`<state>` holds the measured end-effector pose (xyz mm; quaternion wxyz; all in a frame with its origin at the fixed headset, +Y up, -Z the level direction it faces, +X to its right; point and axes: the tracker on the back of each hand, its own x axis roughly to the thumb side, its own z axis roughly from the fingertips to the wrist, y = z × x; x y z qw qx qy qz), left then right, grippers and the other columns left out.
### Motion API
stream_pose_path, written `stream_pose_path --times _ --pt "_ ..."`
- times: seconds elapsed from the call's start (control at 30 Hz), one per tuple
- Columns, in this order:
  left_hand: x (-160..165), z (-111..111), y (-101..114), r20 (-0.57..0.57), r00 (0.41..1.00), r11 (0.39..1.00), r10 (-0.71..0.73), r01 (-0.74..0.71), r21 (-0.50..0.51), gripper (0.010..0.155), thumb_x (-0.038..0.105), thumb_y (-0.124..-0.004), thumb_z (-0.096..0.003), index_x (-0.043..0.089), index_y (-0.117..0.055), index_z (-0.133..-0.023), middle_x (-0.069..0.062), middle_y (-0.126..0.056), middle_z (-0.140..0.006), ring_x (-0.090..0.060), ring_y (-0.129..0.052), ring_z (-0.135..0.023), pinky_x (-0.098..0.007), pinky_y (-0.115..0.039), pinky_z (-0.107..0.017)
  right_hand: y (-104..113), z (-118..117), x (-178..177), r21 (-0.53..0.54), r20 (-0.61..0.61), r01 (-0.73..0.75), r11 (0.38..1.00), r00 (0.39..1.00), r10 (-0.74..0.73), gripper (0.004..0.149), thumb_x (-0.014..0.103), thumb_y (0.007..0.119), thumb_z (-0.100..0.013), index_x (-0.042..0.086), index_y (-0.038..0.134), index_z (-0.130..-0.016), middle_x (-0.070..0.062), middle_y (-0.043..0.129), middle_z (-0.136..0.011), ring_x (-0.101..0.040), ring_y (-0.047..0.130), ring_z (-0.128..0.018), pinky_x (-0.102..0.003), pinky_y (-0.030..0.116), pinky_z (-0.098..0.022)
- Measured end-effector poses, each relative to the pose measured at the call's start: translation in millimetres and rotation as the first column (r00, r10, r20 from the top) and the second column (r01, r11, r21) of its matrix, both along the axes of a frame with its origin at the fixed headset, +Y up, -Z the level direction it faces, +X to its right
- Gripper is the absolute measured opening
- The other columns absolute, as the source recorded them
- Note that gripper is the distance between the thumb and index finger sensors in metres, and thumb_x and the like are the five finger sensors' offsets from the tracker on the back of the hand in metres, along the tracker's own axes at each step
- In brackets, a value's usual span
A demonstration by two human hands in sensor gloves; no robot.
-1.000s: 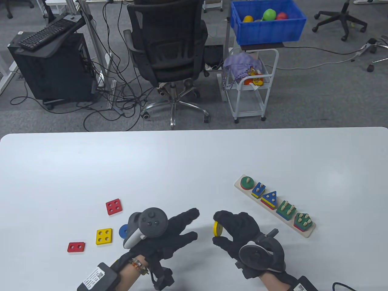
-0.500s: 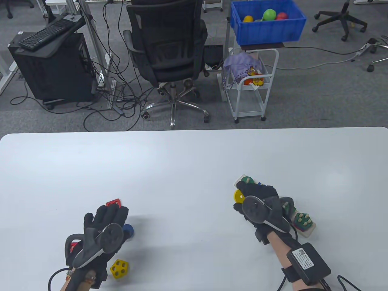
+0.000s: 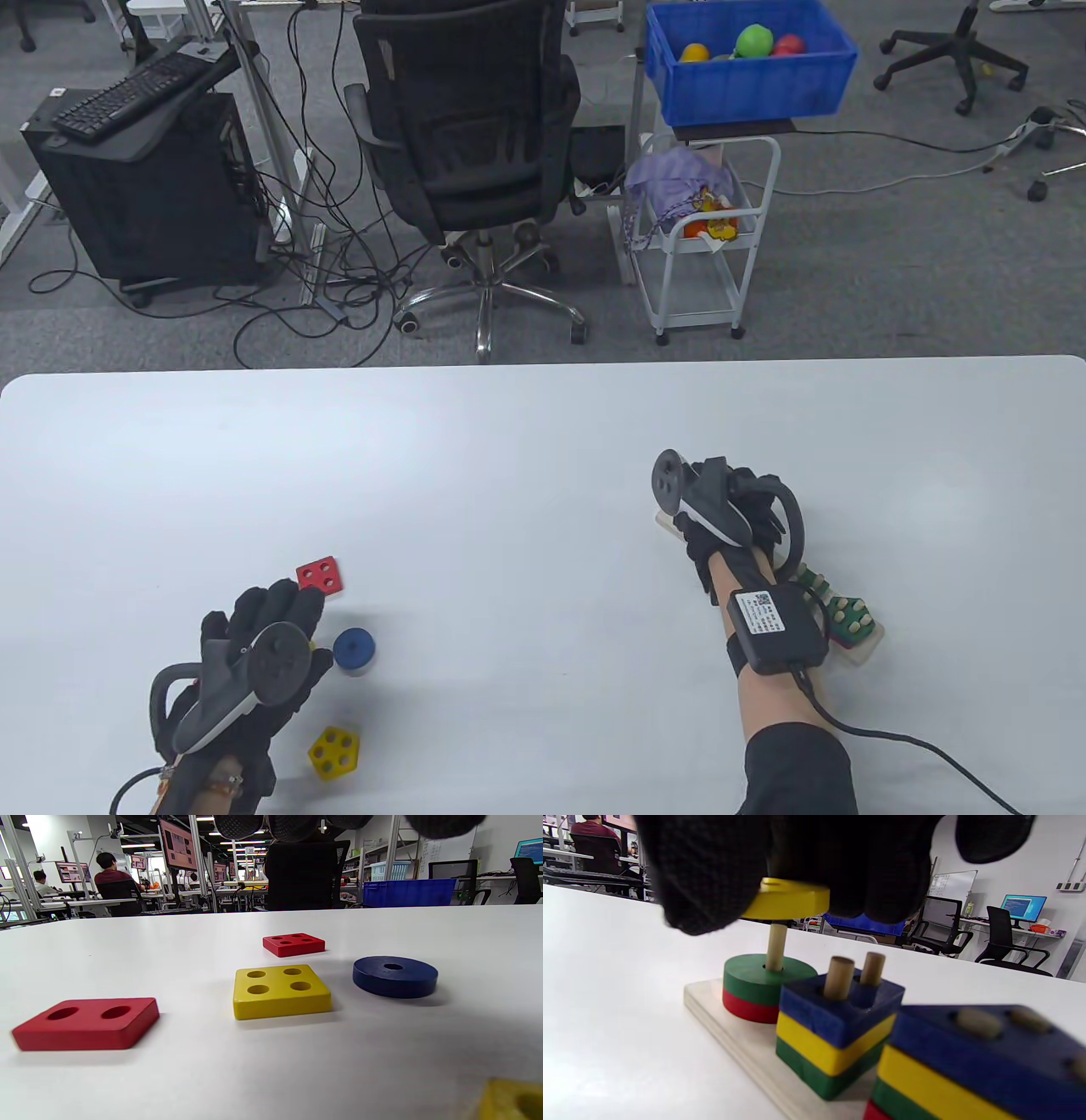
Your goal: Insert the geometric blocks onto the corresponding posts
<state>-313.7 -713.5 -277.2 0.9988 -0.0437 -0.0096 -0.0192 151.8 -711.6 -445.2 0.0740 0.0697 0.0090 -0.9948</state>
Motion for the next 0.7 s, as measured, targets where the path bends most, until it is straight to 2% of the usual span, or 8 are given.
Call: stream_pose_path --times 0.33,0.47,0.53,0.7 --pt "4 0 -4 0.021 1.000 1.000 0.004 -0.003 -0.021 0.071 0.059 -0.068 -0.0489 0.039 -0.043 -0.112 0.004 -0.043 -0.125 -0.031 -0.046 -0.118 -0.064 -0.038 -0.082 -12 -7 1 -0.056 0.019 -0.017 0.998 1.000 0.018 0.066 0.043 0.090 -0.035 0.023 0.070 -0.094 -0.008 0.082 -0.094 -0.036 0.085 -0.080 -0.069 0.061 -0.064" --pt "5 1 -4 0.026 1.000 1.000 0.007 -0.006 -0.029 0.071 0.059 -0.068 -0.0488 0.039 -0.043 -0.112 0.004 -0.043 -0.125 -0.031 -0.047 -0.118 -0.064 -0.039 -0.082 -12 -3 3 -0.058 0.001 0.018 0.998 1.000 -0.018 0.074 0.047 0.087 -0.035 0.022 0.060 -0.100 -0.011 0.070 -0.104 -0.039 0.076 -0.091 -0.070 0.058 -0.065" --pt "5 3 -1 0.028 0.999 1.000 0.019 -0.018 -0.021 0.070 0.058 -0.069 -0.0488 0.039 -0.044 -0.112 0.004 -0.044 -0.125 -0.031 -0.048 -0.118 -0.064 -0.038 -0.082 -7 6 3 0.023 -0.028 0.069 0.997 0.997 -0.068 0.073 0.046 0.087 -0.036 0.022 0.061 -0.100 -0.012 0.069 -0.104 -0.040 0.076 -0.091 -0.070 0.059 -0.065" --pt "11 8 7 0.062 0.997 0.999 0.046 -0.046 -0.005 0.070 0.056 -0.071 -0.0486 0.038 -0.046 -0.111 0.004 -0.047 -0.125 -0.030 -0.051 -0.117 -0.063 -0.041 -0.082 4 41 -3 0.049 -0.155 0.094 0.994 0.984 -0.085 0.069 0.046 0.084 -0.039 0.020 0.062 -0.099 -0.014 0.071 -0.102 -0.040 0.078 -0.089 -0.069 0.061 -0.063"
